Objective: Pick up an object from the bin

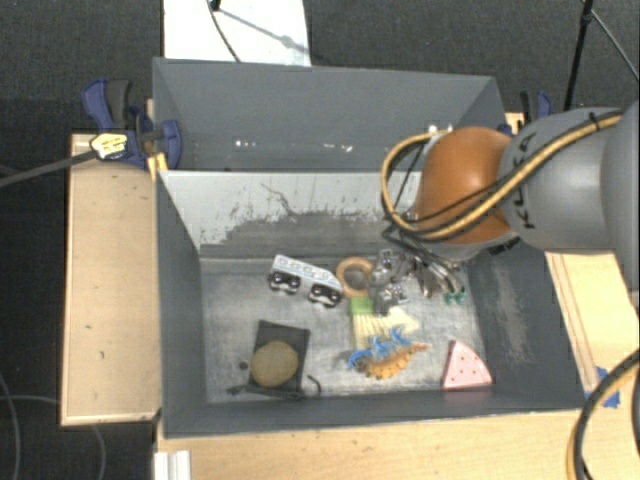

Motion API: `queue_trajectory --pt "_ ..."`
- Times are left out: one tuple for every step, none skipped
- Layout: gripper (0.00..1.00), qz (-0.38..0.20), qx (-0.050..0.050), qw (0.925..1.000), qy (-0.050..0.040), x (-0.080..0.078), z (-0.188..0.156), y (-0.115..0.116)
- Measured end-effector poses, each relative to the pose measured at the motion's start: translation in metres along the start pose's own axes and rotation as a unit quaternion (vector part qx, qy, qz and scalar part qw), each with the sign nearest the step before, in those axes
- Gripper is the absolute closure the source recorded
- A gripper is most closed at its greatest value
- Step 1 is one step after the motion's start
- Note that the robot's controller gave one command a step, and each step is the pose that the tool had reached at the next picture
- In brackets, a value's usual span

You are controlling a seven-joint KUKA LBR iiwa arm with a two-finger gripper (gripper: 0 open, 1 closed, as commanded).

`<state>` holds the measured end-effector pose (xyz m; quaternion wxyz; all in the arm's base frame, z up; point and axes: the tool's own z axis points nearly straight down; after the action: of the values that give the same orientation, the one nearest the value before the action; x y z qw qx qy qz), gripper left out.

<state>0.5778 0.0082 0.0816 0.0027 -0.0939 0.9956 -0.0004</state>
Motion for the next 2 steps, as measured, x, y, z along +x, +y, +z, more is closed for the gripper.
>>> queue_trajectory --pt "0.00 0.001 -0.001 1.0000 0.0066 0.0049 0.0056 0.0001" --pt "1.00 0.002 0.000 1.0000 -0.0047 -0.0009 0.0014 -0.0002"
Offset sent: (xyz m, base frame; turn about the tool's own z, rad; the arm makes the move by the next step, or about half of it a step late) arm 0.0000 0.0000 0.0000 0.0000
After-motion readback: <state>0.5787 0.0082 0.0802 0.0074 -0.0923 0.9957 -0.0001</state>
